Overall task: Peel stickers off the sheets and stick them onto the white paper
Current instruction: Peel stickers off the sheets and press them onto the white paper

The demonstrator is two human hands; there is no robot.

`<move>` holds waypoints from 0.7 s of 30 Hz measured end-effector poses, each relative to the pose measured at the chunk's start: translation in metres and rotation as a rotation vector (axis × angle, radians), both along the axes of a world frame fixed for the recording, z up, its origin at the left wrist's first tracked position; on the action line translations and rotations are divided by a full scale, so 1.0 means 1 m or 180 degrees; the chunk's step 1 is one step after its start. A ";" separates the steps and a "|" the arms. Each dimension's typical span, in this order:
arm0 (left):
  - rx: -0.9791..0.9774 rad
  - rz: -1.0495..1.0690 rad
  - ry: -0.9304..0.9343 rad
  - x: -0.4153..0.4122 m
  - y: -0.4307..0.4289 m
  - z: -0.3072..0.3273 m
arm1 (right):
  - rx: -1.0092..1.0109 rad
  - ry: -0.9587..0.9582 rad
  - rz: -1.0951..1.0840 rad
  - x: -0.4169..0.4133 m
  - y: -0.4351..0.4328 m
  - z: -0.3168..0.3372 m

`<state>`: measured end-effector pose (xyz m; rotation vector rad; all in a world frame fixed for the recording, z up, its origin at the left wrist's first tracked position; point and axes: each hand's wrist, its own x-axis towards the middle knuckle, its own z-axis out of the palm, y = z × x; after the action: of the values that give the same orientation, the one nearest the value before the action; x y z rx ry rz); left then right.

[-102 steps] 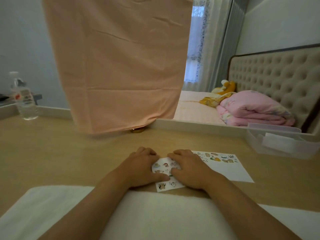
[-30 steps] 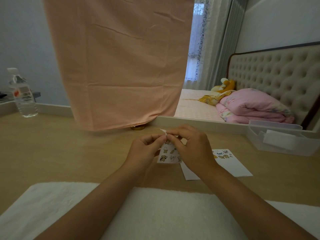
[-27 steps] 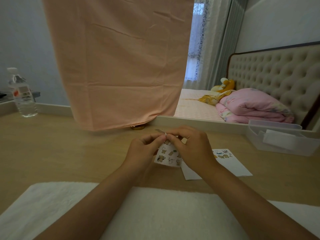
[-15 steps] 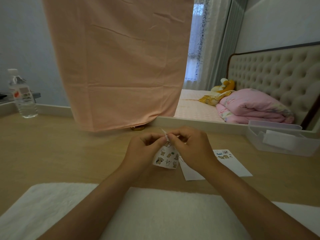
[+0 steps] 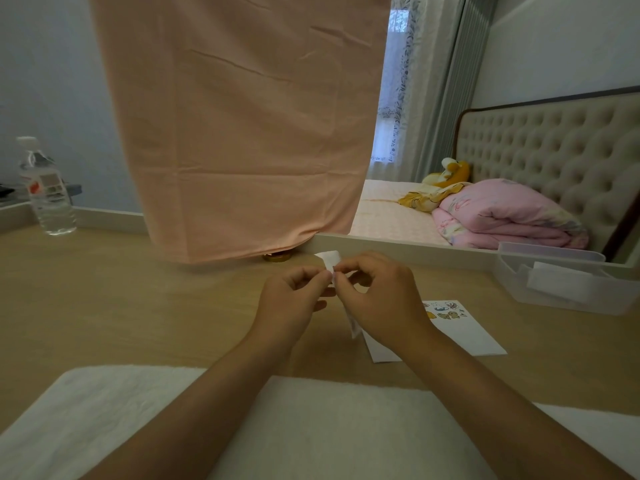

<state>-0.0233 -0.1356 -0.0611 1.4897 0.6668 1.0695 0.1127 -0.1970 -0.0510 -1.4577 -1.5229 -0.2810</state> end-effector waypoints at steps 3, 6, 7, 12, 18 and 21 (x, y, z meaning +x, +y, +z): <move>-0.0065 -0.0013 -0.0049 0.000 0.001 0.000 | -0.0161 0.0372 0.0020 -0.002 0.000 0.004; -0.0064 0.0013 -0.0061 -0.001 0.001 0.000 | -0.0374 0.0772 -0.0044 -0.001 0.000 0.007; -0.0041 0.0019 -0.0060 -0.001 0.001 -0.001 | -0.0416 0.0854 -0.0055 -0.001 0.000 0.008; -0.0012 0.0086 -0.0098 0.001 0.000 -0.002 | -0.0472 0.1017 -0.0124 -0.003 0.000 0.008; -0.0002 0.0265 -0.0166 0.006 -0.002 -0.004 | -0.0733 0.1549 -0.0058 -0.004 0.000 0.013; -0.0020 0.0308 -0.0189 0.007 -0.002 -0.004 | -0.0865 0.2016 0.0151 -0.004 0.000 0.016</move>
<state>-0.0165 -0.1372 -0.0650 1.4268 0.7055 1.1800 0.1092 -0.1971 -0.0354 -1.5220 -1.0949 0.4031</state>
